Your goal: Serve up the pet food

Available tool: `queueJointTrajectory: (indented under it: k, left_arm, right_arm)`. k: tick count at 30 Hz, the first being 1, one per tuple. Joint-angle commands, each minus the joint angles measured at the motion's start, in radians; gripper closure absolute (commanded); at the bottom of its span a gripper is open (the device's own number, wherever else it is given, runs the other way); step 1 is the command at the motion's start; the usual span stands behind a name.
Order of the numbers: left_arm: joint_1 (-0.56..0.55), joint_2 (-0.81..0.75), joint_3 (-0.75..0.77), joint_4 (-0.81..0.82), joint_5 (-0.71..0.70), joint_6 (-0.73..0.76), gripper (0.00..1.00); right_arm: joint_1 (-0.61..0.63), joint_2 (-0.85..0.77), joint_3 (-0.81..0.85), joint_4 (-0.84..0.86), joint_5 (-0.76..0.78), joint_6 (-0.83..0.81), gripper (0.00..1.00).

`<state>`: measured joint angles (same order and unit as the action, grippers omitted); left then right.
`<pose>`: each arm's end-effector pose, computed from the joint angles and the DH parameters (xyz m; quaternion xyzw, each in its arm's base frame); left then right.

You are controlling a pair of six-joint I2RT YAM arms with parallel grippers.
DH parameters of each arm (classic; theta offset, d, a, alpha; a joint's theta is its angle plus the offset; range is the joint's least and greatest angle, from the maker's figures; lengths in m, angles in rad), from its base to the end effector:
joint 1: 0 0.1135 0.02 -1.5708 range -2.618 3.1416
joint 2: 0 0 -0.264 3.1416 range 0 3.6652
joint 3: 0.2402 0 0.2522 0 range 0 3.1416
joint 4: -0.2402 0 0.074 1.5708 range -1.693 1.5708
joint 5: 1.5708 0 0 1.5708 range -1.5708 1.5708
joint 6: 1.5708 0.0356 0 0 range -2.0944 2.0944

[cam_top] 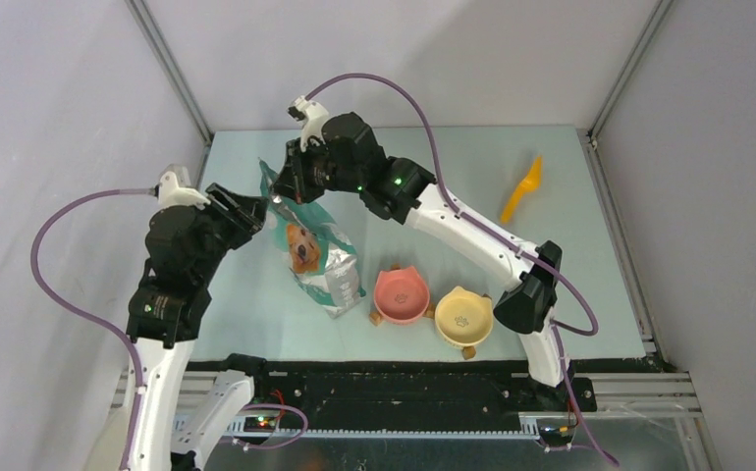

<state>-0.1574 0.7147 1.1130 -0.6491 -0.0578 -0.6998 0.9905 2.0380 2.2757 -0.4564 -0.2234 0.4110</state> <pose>0.1280 -0.0182 0.4096 -0.2286 0.7561 -0.2339 0.5669 0.2505 0.3965 0.4416 -0.2883 0.7229 0.4674 0.4192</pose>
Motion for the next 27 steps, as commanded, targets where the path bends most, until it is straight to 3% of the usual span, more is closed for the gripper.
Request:
queueJointTrajectory:
  k: [1, 17, 27]
  left_arm:
    - [0.024, 0.014, -0.01, 0.053, 0.05, -0.002, 0.49]
    - [0.025, -0.04, -0.018, 0.076, 0.068, -0.001, 0.46]
    - [0.026, 0.043, -0.007, 0.055, 0.137, 0.002, 0.56]
  right_arm:
    - [0.018, -0.071, -0.005, -0.02, 0.041, -0.043, 1.0]
    - [0.022, -0.083, -0.036, 0.001, 0.081, -0.06, 1.0]
    - [0.026, -0.099, -0.062, 0.022, 0.077, -0.06, 1.0]
